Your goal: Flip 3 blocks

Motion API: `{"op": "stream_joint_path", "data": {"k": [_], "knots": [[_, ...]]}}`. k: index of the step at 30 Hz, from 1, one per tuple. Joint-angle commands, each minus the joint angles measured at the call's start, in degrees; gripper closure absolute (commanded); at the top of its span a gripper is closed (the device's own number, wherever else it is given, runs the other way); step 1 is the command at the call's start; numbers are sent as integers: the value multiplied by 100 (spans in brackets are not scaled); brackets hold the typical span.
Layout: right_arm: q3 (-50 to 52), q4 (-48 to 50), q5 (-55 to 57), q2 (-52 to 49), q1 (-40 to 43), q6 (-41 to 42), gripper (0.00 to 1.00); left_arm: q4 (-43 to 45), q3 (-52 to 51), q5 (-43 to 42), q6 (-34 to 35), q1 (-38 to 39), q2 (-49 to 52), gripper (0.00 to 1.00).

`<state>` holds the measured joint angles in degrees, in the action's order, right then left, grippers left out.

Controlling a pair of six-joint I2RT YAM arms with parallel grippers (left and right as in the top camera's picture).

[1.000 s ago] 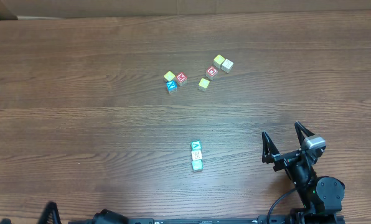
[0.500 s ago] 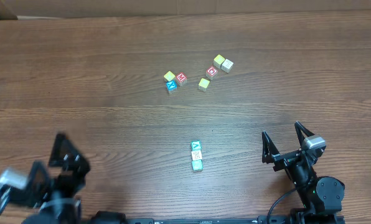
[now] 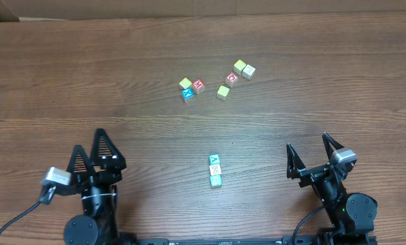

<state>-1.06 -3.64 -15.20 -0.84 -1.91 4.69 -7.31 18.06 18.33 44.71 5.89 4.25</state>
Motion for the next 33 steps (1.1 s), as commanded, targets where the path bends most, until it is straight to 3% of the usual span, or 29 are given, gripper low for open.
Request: {"op": "stream_joint_path", "data": {"k": [1,10,13,26,33], "knots": [[61,31,15,66,-26,-22,0,258,-289,-444,-1086,-42,-101,0],[61,31,15,66,-26,-22,0,-214,-481,-1528,-3775,-55,-103,0],[61,31,15,66,-26,-22,0,-131,-710,-1558,-4048,-70,-131,0],[61,31,15,66,-26,-22,0,671,-1705,-2291,-4050,-634,-407,0],[61,31,15,66,-26,-22,0,763,-1773,-2610,-4924,-640,-407,0]]}}
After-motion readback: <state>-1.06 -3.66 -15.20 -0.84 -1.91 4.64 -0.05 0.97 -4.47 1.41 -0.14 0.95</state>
